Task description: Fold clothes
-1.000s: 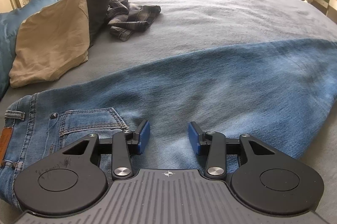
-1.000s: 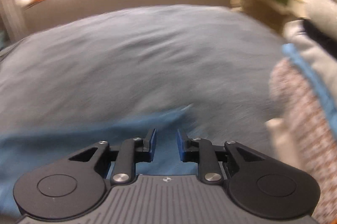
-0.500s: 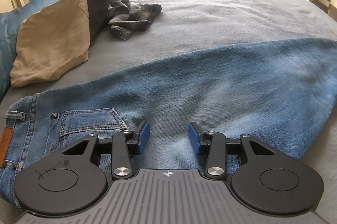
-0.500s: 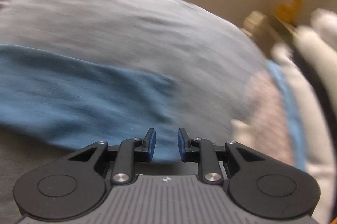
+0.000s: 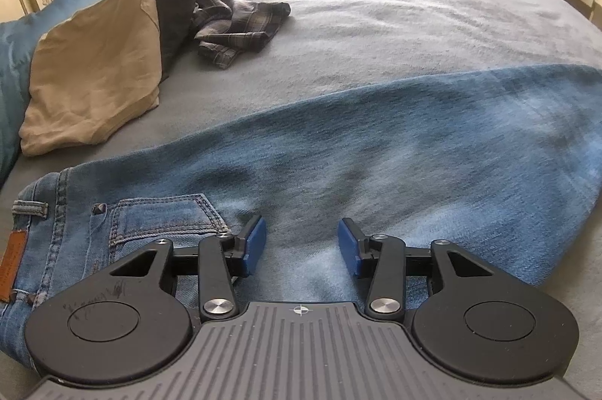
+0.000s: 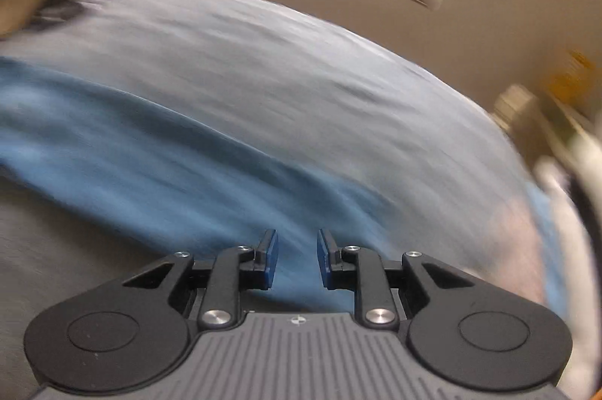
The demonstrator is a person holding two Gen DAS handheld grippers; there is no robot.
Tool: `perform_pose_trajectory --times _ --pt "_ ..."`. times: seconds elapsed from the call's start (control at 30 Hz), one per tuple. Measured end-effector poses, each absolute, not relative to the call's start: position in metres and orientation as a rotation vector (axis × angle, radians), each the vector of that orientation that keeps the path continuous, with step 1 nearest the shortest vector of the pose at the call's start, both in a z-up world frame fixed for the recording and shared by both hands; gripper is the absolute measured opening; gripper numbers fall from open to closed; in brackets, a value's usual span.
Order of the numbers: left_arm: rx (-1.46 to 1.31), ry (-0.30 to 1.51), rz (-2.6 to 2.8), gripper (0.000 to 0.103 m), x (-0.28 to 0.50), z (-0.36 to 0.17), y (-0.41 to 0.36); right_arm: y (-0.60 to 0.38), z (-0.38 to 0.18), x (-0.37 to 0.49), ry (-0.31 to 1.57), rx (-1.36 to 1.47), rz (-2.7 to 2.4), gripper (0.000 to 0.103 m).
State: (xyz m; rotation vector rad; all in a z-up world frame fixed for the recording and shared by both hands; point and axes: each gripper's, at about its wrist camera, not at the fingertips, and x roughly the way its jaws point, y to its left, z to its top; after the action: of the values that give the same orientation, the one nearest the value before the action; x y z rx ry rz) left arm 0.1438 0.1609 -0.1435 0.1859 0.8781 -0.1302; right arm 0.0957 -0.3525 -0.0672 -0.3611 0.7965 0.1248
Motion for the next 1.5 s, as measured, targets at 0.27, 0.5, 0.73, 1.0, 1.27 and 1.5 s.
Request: perform_pose_trajectory --times 0.27,0.5,0.73,1.0,1.27,1.5 --pt "0.193 0.871 -0.129 0.044 0.142 -0.144 0.160 -0.361 -0.116 0.123 0.934 -0.352 0.261 0.024" --pt "0.187 0.873 -0.132 0.044 0.143 -0.144 0.161 -0.420 -0.114 0.114 0.966 -0.238 0.081 0.026" --pt "0.168 0.905 -0.107 0.044 0.145 -0.132 0.160 -0.394 -0.064 0.111 0.912 -0.203 0.057 0.027" --pt "0.159 0.900 -0.135 0.058 0.112 -0.096 0.138 -0.238 -0.018 0.173 1.060 0.097 0.483 0.028" --pt "0.142 0.990 -0.101 0.059 0.096 -0.119 0.119 -0.099 -0.032 0.212 1.350 0.170 0.712 0.028" --pt "0.070 0.992 -0.113 0.066 0.090 -0.136 0.135 -0.062 -0.085 0.192 1.073 -0.297 0.625 0.036"
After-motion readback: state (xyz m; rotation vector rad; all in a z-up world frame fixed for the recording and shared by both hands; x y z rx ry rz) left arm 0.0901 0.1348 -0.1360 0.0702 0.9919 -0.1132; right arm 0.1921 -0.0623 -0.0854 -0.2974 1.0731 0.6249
